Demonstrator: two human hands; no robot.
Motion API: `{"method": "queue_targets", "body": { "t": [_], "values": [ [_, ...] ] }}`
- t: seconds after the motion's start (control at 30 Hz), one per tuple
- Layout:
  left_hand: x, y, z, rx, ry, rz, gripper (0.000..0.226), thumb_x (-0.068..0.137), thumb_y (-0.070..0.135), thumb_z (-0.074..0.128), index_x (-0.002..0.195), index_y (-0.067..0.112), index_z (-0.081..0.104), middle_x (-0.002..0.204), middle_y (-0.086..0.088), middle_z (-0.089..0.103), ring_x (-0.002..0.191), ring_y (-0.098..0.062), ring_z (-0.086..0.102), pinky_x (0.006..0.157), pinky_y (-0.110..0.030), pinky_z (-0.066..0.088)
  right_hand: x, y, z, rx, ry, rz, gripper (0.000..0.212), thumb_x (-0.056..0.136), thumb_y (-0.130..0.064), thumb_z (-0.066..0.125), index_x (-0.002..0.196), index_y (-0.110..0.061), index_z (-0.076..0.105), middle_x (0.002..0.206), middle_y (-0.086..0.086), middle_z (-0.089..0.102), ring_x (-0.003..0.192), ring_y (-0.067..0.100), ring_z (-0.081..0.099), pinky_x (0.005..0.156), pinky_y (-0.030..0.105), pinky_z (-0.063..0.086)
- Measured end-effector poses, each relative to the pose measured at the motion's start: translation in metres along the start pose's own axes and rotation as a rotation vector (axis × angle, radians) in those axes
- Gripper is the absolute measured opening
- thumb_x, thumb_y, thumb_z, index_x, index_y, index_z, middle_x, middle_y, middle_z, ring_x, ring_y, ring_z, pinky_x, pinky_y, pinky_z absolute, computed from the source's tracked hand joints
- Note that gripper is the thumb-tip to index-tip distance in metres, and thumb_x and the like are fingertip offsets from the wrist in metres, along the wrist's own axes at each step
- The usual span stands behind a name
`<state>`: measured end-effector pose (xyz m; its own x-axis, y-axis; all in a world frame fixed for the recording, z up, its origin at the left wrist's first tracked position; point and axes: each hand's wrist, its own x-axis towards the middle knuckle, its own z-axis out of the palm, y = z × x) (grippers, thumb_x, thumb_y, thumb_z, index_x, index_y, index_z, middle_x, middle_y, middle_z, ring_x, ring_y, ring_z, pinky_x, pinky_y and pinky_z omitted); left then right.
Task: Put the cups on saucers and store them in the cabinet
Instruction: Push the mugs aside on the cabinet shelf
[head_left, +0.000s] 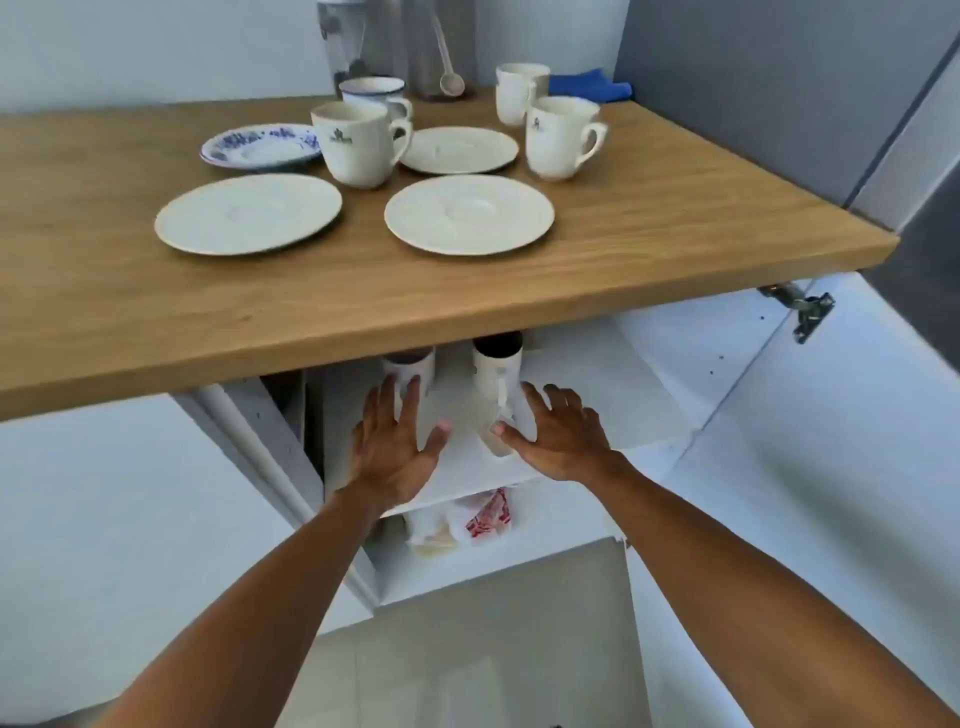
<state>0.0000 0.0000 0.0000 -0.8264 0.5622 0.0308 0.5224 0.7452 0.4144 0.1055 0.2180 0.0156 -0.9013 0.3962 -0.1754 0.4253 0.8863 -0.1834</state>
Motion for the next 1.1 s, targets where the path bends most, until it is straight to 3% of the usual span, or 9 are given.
{"method": "queue_targets", "body": {
  "t": [0.17, 0.27, 0.33, 0.43, 0.6, 0.8, 0.87, 1.0, 1.1],
  "values": [
    [0.038, -0.015, 0.041, -0.260, 0.426, -0.155, 0.061, 0.097, 0.054, 0.034, 0.148, 0.022, 0.028, 0.149, -0.014, 0.036, 0.135, -0.035, 0.032, 0.110, -0.047, 0.027, 0.049, -0.001, 0.043, 0.216, 0.253, -0.033, 0.070, 0.090, -0.073, 0.030, 0.142, -0.027, 0.038, 0.137, 0.010, 0.049, 0.123, 0.031, 0.047, 0.093, 0.045, 0.043],
    [0.061, -0.018, 0.054, -0.480, 0.532, -0.178, 0.046, 0.100, 0.040, 0.040, 0.137, 0.012, 0.044, 0.135, -0.017, 0.050, 0.123, -0.036, 0.047, 0.103, -0.045, 0.039, 0.069, -0.004, 0.058, 0.454, 0.379, -0.067, 0.045, 0.094, -0.065, 0.038, 0.101, -0.025, 0.059, 0.098, 0.002, 0.064, 0.086, 0.020, 0.059, 0.068, 0.030, 0.041],
    [0.070, -0.018, 0.060, -0.592, 0.552, -0.231, 0.038, 0.100, 0.037, 0.042, 0.131, 0.014, 0.044, 0.129, -0.015, 0.056, 0.114, -0.034, 0.054, 0.096, -0.044, 0.047, 0.079, -0.004, 0.065, 0.586, 0.387, -0.076, 0.042, 0.096, -0.060, 0.043, 0.075, -0.025, 0.054, 0.076, -0.006, 0.062, 0.072, 0.018, 0.057, 0.062, 0.030, 0.039],
    [0.077, -0.017, 0.066, -0.708, 0.562, -0.288, 0.030, 0.100, 0.039, 0.040, 0.119, 0.016, 0.041, 0.113, -0.015, 0.060, 0.098, -0.033, 0.060, 0.079, -0.041, 0.052, 0.089, -0.002, 0.066, 0.755, 0.278, -0.074, 0.044, 0.098, -0.057, 0.045, 0.085, -0.022, 0.069, 0.077, -0.008, 0.064, 0.073, 0.014, 0.061, 0.067, 0.029, 0.045],
    [0.090, -0.021, 0.073, -0.824, 0.570, -0.332, 0.027, 0.101, 0.044, 0.034, 0.100, 0.018, 0.042, 0.096, -0.009, 0.055, 0.070, -0.013, 0.050, 0.055, -0.025, 0.034, 0.091, 0.001, 0.064, 0.968, 0.081, -0.021, 0.040, 0.098, -0.054, 0.047, 0.084, -0.021, 0.064, 0.067, -0.002, 0.062, 0.048, 0.010, 0.051, 0.048, 0.022, 0.042],
    [0.102, -0.025, 0.081, -0.945, 0.516, -0.279, 0.031, 0.102, 0.046, 0.030, 0.093, 0.020, 0.046, 0.092, -0.012, 0.054, 0.072, -0.021, 0.048, 0.061, -0.029, 0.038, 0.086, 0.009, 0.069, 1.108, 0.169, 0.002, 0.039, 0.098, -0.051, 0.050, 0.085, -0.017, 0.063, 0.067, 0.002, 0.066, 0.055, 0.011, 0.057, 0.053, 0.025, 0.045],
    [0.104, -0.017, 0.082, -0.985, 0.504, -0.210, 0.030, 0.102, 0.046, 0.031, 0.093, 0.022, 0.047, 0.092, -0.008, 0.054, 0.073, -0.018, 0.047, 0.063, -0.029, 0.039, 0.081, 0.019, 0.067, 1.120, 0.251, -0.011, 0.039, 0.097, -0.053, 0.050, 0.083, -0.019, 0.064, 0.064, -0.001, 0.065, 0.054, 0.009, 0.056, 0.049, 0.024, 0.043],
    [0.119, 0.020, 0.080, -1.101, 0.445, -0.079, 0.023, 0.102, 0.047, 0.034, 0.108, 0.033, 0.051, 0.112, 0.001, 0.059, 0.092, -0.014, 0.054, 0.080, -0.033, 0.046, 0.075, 0.046, 0.052, 1.083, 0.451, -0.022, 0.041, 0.096, -0.054, 0.051, 0.072, -0.023, 0.062, 0.059, -0.003, 0.063, 0.048, 0.005, 0.054, 0.044, 0.020, 0.039],
    [0.140, 0.055, 0.082, -1.113, 0.393, -0.027, 0.024, 0.102, 0.047, 0.034, 0.097, 0.032, 0.052, 0.104, -0.001, 0.059, 0.087, -0.019, 0.051, 0.079, -0.036, 0.043, 0.078, 0.069, 0.039, 1.003, 0.560, 0.015, 0.040, 0.097, -0.051, 0.051, 0.071, -0.022, 0.062, 0.064, -0.005, 0.063, 0.047, 0.000, 0.053, 0.043, 0.014, 0.038]
  ]
}}
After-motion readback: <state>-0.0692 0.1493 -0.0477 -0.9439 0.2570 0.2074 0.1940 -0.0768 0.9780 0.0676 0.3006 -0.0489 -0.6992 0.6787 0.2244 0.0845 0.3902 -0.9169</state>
